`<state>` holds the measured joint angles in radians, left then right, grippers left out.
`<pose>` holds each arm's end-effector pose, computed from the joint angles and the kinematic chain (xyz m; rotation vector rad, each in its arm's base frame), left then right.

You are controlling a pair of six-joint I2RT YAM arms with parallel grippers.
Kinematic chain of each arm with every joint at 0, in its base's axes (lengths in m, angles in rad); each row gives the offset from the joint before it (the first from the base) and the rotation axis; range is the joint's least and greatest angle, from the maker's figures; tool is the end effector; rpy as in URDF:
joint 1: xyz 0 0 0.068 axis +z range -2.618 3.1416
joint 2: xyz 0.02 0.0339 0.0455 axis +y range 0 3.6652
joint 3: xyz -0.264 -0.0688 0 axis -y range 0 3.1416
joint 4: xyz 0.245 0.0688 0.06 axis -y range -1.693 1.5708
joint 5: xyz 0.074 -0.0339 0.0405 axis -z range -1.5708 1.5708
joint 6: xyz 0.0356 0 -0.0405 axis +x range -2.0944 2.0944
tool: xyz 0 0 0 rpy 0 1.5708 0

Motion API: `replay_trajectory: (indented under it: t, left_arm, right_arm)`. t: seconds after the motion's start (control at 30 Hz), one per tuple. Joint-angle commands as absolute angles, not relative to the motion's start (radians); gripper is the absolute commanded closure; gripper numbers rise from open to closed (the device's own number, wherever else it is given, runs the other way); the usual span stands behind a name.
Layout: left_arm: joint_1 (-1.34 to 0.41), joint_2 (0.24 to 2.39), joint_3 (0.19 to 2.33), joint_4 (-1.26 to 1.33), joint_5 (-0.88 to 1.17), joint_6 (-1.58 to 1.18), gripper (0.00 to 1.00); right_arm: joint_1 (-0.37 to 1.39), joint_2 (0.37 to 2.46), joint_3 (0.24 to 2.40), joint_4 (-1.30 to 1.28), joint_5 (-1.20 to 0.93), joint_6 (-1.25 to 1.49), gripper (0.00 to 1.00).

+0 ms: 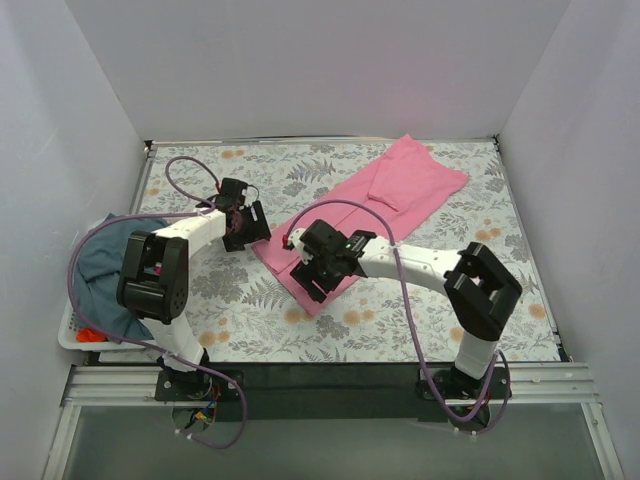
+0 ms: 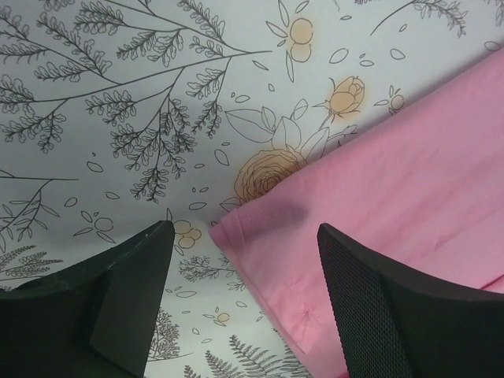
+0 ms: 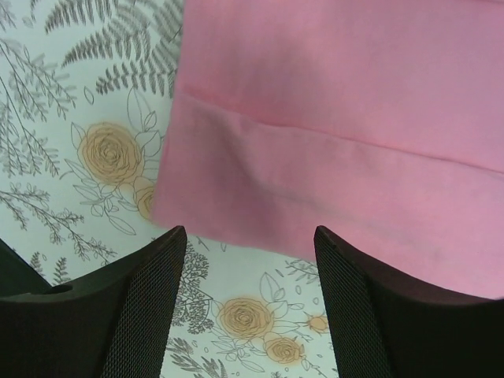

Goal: Fold and stack the t-shirts
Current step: Fold the tshirt

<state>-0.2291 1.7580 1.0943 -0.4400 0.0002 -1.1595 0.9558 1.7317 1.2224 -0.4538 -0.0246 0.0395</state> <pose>0.3393 -0.0791 0.1714 -1.2347 2.4599 -0.4192 0.2116 0.3011 0.2171 -1.1536 2.3167 0.4154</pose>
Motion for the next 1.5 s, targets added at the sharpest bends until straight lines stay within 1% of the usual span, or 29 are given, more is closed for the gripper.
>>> replay_trajectory:
  t: [0.0,0.13,0.47,0.8,0.9,0.93,0.97,1.03,1.07,1.13,1.17,1.23,1.27,1.3,1.33,1.47]
  left_arm:
    - [-0.241,1.770,1.106,-0.428,-0.014,-1.132,0.32]
    - [-0.256,1.790,1.106,-0.433,-0.026,-1.117,0.35]
    - [-0.278,1.793,1.066,-0.443,-0.048,-1.126,0.36]
    - [-0.285,1.804,1.039,-0.453,-0.057,-1.127,0.47]
    - [-0.287,1.819,1.045,-0.456,-0.061,-1.126,0.53]
    - [-0.287,1.821,1.046,-0.457,-0.061,-1.126,0.58]
    - [-0.288,1.825,1.048,-0.459,-0.060,-1.124,0.62]
    - [-0.290,1.828,1.049,-0.462,-0.063,-1.124,0.66]
    - [-0.290,1.830,1.049,-0.463,-0.063,-1.124,0.73]
    - [-0.291,1.835,1.048,-0.466,-0.063,-1.126,0.78]
    - [-0.291,1.838,1.046,-0.468,-0.066,-1.134,0.81]
    - [-0.291,1.847,1.049,-0.477,-0.077,-1.146,0.89]
    - [-0.291,1.847,1.057,-0.489,-0.080,-1.150,0.93]
    - [-0.291,1.851,1.060,-0.497,-0.084,-1.160,1.00]
    - [-0.291,1.850,1.063,-0.506,-0.090,-1.163,1.00]
    - [-0.258,1.803,1.078,-0.615,-0.124,-1.181,1.00]
  right_arm:
    - [1.008,1.784,1.290,-0.511,0.017,0.005,0.39]
    - [1.043,1.831,1.319,-0.532,-0.021,0.005,0.42]
    - [1.088,1.865,1.351,-0.548,-0.060,-0.020,0.44]
    - [1.106,1.945,1.356,-0.578,-0.061,-0.023,0.46]
    - [1.117,1.968,1.362,-0.587,-0.054,-0.025,0.46]
    - [1.121,1.976,1.364,-0.592,-0.049,-0.028,0.47]
    - [1.124,1.986,1.367,-0.597,-0.043,-0.028,0.48]
    - [1.132,1.997,1.373,-0.610,-0.020,-0.028,0.53]
    - [1.135,2.002,1.374,-0.617,-0.008,-0.025,0.58]
    - [1.143,2.006,1.376,-0.621,0.032,-0.026,0.64]
    - [1.146,2.009,1.376,-0.624,0.052,-0.026,0.72]
    - [1.154,2.013,1.374,-0.627,0.074,-0.028,0.82]
    - [1.154,2.017,1.376,-0.632,0.080,-0.029,0.91]
    - [1.155,2.017,1.377,-0.634,0.065,-0.032,0.95]
    - [1.157,2.014,1.378,-0.632,0.049,-0.038,0.99]
    - [1.160,1.962,1.405,-0.634,-0.083,-0.072,0.99]
